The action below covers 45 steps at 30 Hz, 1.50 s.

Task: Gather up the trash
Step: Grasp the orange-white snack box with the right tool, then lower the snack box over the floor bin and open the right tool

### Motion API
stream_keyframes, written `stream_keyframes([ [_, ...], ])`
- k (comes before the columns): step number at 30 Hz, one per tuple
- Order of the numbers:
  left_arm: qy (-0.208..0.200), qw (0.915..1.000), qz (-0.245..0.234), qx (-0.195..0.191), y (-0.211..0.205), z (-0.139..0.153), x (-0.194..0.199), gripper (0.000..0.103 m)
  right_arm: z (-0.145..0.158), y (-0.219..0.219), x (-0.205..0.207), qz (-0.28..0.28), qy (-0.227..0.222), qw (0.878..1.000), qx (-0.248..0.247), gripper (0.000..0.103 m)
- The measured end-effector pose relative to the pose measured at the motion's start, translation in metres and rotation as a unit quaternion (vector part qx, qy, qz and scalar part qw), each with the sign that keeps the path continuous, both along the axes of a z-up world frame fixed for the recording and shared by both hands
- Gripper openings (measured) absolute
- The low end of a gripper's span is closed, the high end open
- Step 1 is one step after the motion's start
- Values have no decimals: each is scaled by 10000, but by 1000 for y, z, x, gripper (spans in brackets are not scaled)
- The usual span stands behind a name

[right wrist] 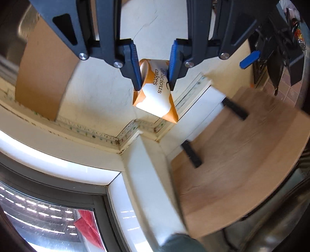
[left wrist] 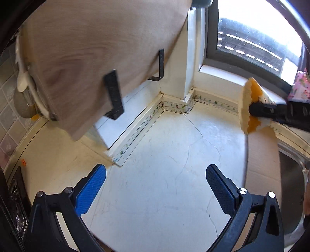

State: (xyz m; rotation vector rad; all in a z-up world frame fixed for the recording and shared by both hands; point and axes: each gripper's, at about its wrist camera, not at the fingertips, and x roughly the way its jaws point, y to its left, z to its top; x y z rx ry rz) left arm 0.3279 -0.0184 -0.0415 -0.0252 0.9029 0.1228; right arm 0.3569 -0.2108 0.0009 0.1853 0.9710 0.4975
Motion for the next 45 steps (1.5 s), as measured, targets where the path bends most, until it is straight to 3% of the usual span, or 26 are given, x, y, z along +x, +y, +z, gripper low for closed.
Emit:
stream_keyframes([
  [6, -221, 9989, -347, -215, 34, 24, -73, 102, 6, 28, -113, -452, -6, 9990, 30, 26],
  [11, -286, 9976, -564, -284, 59, 24, -129, 102, -14, 57, -193, -779, 153, 9968, 38, 25],
  [22, 214, 9975, -589, -322, 89, -36, -227, 102, -77, 102, -318, -993, 1011, 9897, 206, 24],
  [25, 387, 9970, -580, -339, 95, -62, -248, 102, -101, 106, -336, -999, 1269, 9868, 150, 24],
  [31, 963, 9935, -472, -372, 105, -134, -280, 102, -177, 106, -361, -1053, 1966, 9747, 141, 24],
  [37, 1507, 9863, -551, -394, 111, -222, -308, 102, -276, 108, -378, -1160, 2615, 9581, 127, 25],
  [45, 2054, 9765, -532, -369, 123, -359, -323, 102, -435, 113, -375, -1362, 3357, 9320, -104, 29],
])
